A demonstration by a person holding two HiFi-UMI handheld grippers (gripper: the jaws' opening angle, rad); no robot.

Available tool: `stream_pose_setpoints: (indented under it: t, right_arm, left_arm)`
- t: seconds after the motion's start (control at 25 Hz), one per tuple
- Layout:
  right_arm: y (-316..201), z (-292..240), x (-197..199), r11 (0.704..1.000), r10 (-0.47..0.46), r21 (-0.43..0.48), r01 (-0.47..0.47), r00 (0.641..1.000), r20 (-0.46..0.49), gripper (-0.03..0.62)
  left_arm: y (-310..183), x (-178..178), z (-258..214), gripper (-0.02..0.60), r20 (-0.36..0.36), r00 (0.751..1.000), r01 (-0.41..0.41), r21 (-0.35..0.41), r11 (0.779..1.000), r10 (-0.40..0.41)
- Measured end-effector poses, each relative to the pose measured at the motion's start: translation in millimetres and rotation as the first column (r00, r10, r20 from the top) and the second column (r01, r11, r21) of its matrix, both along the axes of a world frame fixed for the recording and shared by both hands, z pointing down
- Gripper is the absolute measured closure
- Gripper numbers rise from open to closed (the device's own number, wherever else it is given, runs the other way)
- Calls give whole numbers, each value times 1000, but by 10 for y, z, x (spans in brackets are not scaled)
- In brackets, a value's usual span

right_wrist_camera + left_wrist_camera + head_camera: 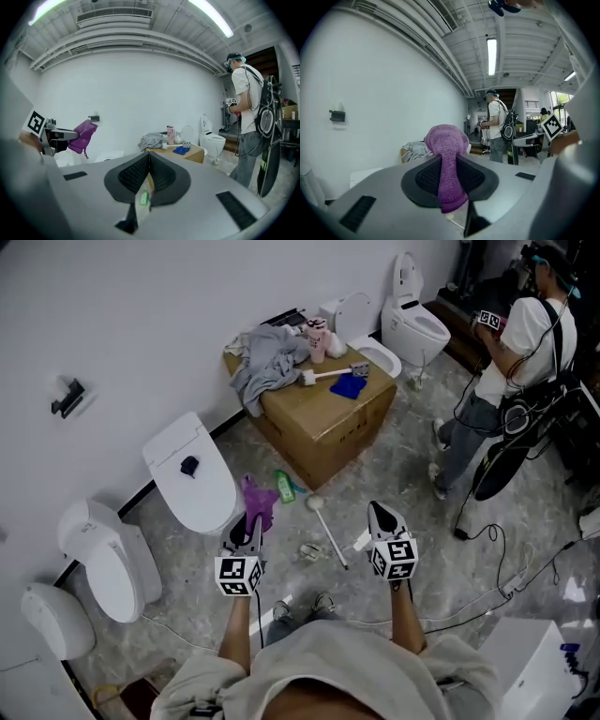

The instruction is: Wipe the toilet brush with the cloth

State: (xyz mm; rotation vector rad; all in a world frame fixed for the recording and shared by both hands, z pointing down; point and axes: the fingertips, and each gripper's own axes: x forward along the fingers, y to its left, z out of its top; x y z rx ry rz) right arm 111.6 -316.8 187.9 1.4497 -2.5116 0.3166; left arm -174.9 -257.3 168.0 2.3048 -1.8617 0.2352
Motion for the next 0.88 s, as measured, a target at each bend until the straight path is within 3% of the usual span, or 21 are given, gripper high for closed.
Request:
stream_pose_setpoints:
  t: [0.6,0.88]
  right_arm:
    - [347,-551,-305,995,33,96,-31,999,-21,564]
    - [457,-544,-299,994,55,91,-54,998,-7,565]
  left_arm:
    - [390,-483,-541,487,-25,1000,20,110,994,-17]
    - [503,-551,-522,487,-36,999,30,111,993,-26]
